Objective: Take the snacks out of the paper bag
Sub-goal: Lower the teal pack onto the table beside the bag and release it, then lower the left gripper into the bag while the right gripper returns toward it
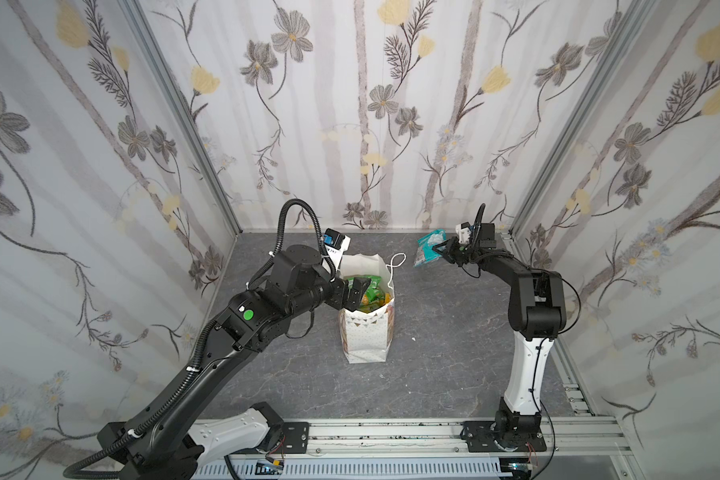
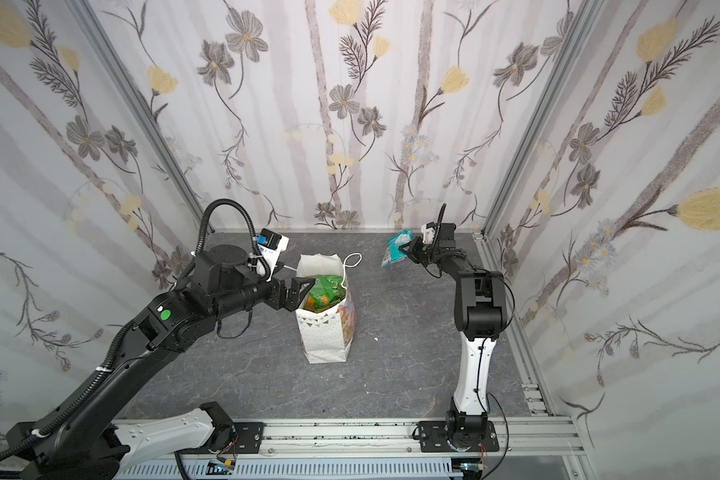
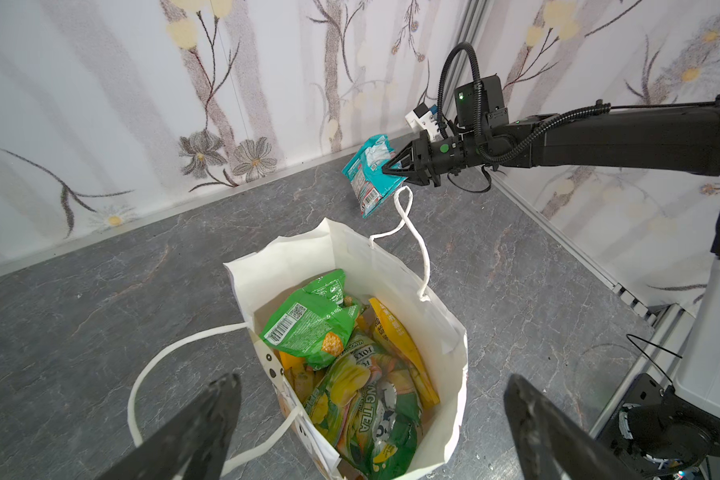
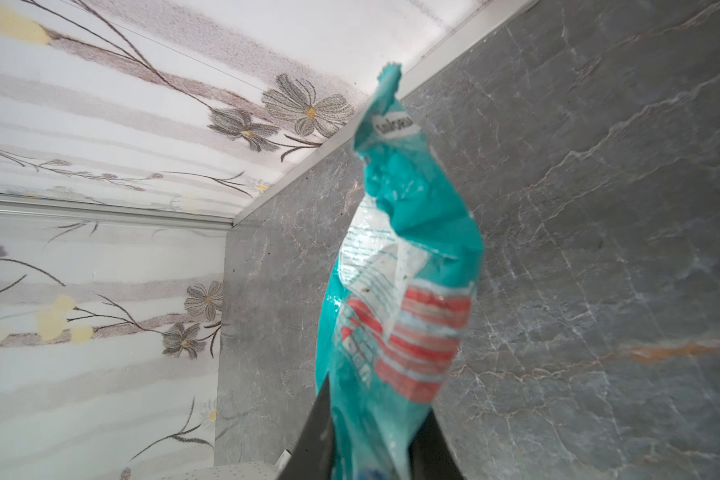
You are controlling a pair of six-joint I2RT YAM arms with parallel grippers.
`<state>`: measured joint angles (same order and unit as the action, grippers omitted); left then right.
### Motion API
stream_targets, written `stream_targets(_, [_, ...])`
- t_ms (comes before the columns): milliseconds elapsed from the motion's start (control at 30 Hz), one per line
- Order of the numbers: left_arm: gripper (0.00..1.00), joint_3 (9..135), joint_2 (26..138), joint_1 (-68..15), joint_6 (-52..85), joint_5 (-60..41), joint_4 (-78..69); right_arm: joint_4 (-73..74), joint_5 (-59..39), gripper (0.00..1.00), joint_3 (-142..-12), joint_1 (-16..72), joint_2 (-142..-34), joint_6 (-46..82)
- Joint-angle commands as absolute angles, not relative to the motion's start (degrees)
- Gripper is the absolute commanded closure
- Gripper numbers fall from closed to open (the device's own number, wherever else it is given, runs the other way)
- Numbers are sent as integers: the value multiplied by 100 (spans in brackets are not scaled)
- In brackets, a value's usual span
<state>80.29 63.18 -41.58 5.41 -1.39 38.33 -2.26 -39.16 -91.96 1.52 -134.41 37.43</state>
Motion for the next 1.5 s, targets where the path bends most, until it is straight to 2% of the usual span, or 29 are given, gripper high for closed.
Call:
stream_targets(0, [0, 8055, 6333, -4157, 607, -190, 3820, -282, -3898, 96, -9351, 242, -13570, 3688])
stream_targets(200, [0, 8042, 6372, -4158, 672, -280, 3744, -380, -3729, 88, -9422, 335, -13736, 3692])
stream_targets(333, [0, 8009, 6365, -4158, 698, -237, 3680, -637, -3568, 73, -9422, 334, -13750, 3569])
stream_targets(433, [0, 7998, 6393, -4160, 706, -252, 3600, -867, -3475, 67, -9435, 339, -13708, 3410])
stream_targets(600, [0, 8127, 6517, -4158, 697, -243, 3601, -1431, -2746, 54, -9427, 335, -13452, 2983])
stream_targets(767, [0, 8246, 6621, -4157, 676, -189, 3567, -1691, -2254, 35, -9275, 304, -13153, 2621])
stream_targets(900, [0, 8288, 6743, -4158, 677, -149, 3561, -1899, -1980, 29, -9205, 286, -12826, 2304])
stream_targets(1033, [0, 8511, 6844, -4152, 738, -51, 3434, -1970, -2004, 27, -9029, 299, -12183, 2145])
stream_targets(1300, [0, 9026, 7440, -4150, 983, 452, 3545, -1622, -1895, 21, -8299, 712, -10136, 2229])
stream_targets(1467, [3, 9637, 8046, -4086, 1310, 849, 4129, -1167, -1926, 9, -7784, 1087, -8878, 2555])
